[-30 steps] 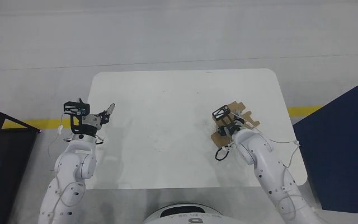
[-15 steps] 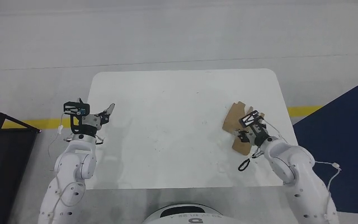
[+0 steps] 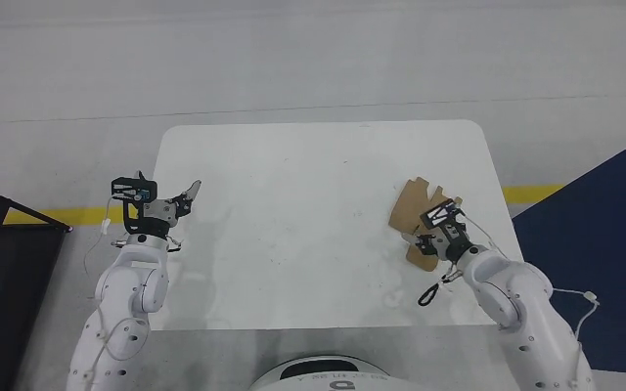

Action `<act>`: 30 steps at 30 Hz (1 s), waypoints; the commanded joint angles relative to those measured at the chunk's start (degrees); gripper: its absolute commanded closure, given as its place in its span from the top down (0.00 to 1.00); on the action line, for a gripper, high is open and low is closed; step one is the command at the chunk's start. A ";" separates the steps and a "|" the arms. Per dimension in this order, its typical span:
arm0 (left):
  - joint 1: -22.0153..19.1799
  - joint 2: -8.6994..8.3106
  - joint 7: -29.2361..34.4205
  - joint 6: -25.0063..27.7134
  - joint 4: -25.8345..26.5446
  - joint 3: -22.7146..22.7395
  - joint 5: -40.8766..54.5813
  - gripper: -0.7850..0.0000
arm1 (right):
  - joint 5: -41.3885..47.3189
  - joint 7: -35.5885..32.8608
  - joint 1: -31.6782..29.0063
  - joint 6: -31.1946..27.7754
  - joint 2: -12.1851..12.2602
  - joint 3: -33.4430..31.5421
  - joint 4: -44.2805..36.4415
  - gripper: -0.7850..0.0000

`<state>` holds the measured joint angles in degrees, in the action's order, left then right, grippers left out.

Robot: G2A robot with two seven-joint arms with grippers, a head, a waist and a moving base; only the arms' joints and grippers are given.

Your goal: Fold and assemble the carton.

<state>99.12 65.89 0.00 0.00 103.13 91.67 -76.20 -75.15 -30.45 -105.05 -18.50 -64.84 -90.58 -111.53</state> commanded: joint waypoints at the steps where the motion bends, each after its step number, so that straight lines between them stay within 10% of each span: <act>1: 0.00 0.00 0.00 0.00 0.00 0.00 0.00 1.00 | -3.28 0.44 0.11 2.29 -0.14 2.03 0.33 1.00; 30: 0.00 0.00 0.00 0.00 0.00 0.00 0.00 1.00 | -12.87 0.12 -4.55 9.61 0.17 -5.44 3.35 0.81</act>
<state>99.12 65.89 0.00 0.00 103.13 91.67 -76.20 -87.22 -30.20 -109.63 -8.76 -64.67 -96.24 -108.26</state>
